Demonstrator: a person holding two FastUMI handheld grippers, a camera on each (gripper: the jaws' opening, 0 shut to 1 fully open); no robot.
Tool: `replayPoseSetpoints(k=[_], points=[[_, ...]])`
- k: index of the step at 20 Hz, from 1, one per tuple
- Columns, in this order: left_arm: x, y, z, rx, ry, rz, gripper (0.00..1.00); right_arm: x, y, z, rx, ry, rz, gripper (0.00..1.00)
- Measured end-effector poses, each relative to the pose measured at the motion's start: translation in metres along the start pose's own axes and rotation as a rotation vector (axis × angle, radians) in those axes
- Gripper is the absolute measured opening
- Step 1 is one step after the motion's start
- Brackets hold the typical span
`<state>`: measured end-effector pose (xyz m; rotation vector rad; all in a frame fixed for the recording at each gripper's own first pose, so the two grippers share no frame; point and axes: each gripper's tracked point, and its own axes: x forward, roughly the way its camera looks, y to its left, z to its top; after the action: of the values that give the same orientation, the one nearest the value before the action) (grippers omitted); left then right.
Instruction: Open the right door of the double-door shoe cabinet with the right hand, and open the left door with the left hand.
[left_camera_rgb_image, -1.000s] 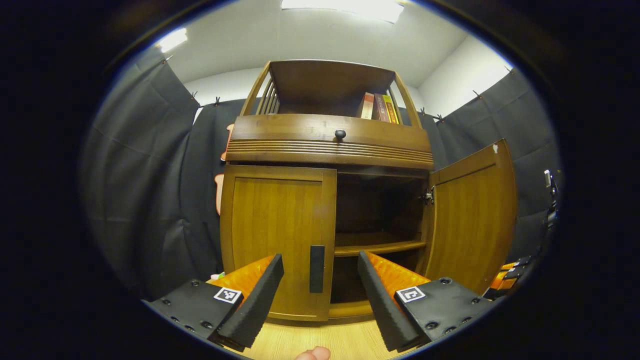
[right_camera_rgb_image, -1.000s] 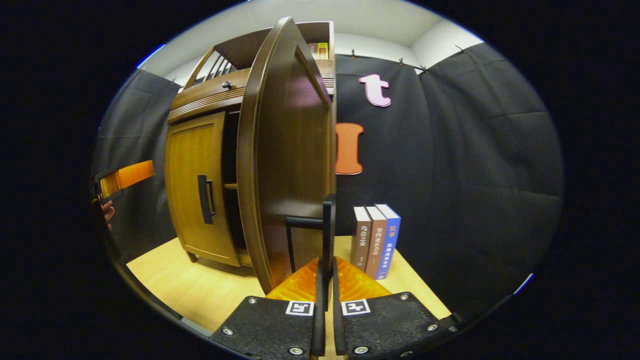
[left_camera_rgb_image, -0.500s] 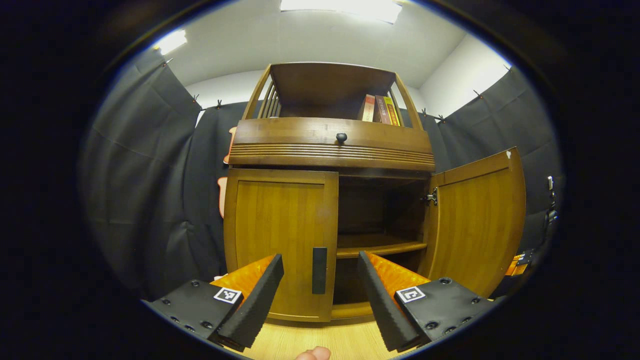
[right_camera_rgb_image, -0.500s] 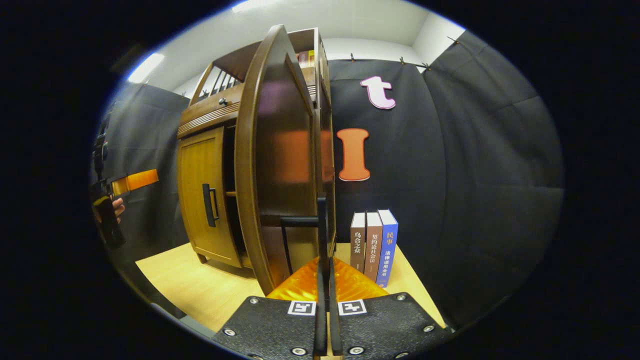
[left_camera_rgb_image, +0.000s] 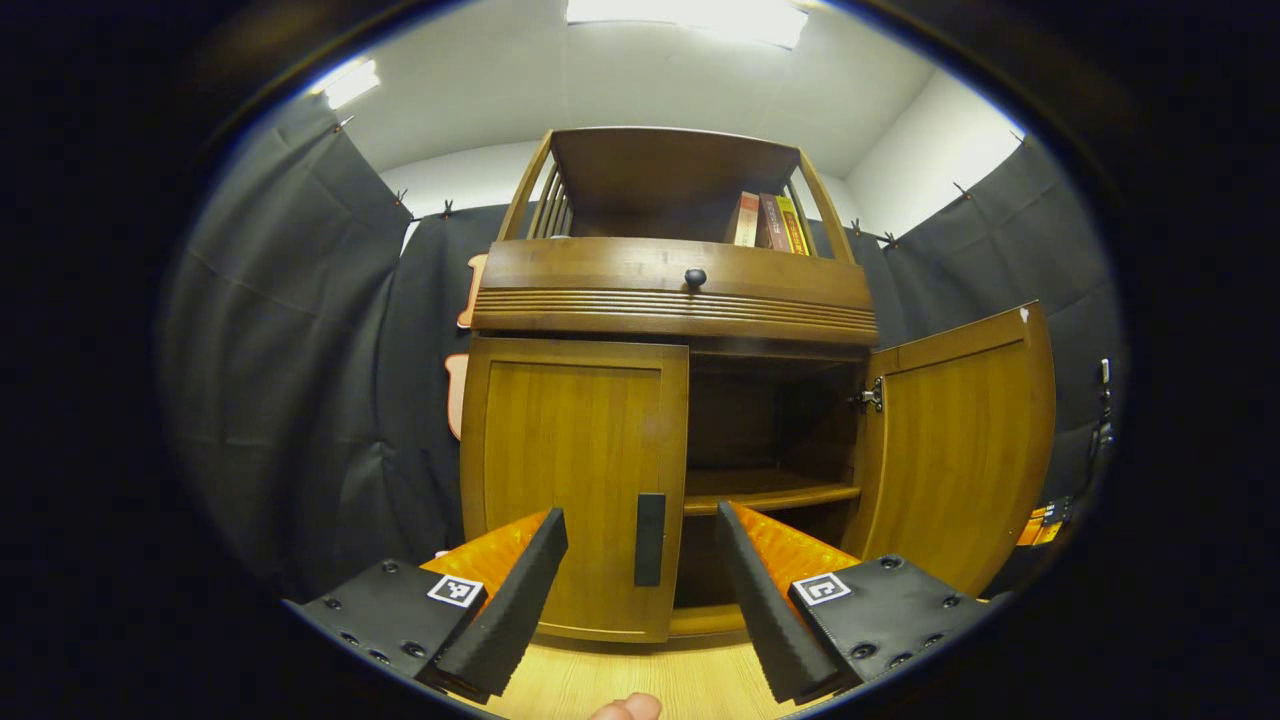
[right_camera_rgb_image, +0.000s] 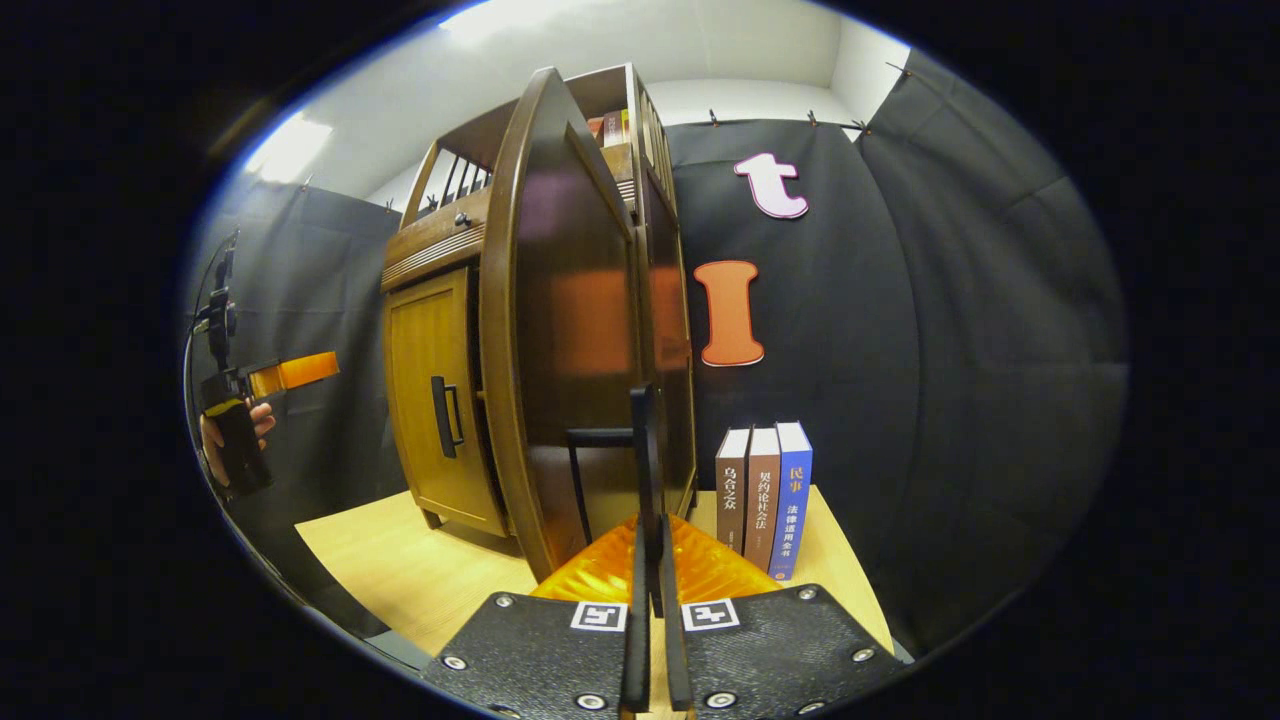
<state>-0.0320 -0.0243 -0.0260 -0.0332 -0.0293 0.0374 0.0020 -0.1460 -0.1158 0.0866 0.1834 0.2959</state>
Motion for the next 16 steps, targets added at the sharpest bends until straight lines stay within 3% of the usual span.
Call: replayPoseSetpoints(k=[4, 9, 10, 16], points=[[0.002, 0.000, -0.013, -0.019, 0.023, 0.009, 0.95, -0.035, 0.001, 0.004, -0.006, -0.010, -0.078, 0.06], [0.014, 0.012, -0.020, 0.015, 0.044, 0.028, 0.99, -0.064, 0.038, 0.034, -0.017, -0.058, -0.168, 0.06], [0.017, 0.015, -0.019, 0.019, 0.043, 0.031, 0.94, -0.065, 0.047, 0.036, -0.012, -0.054, -0.170, 0.05], [0.030, 0.036, -0.011, 0.040, 0.037, 0.046, 0.95, -0.054, 0.097, 0.044, -0.037, -0.083, -0.156, 0.05]])
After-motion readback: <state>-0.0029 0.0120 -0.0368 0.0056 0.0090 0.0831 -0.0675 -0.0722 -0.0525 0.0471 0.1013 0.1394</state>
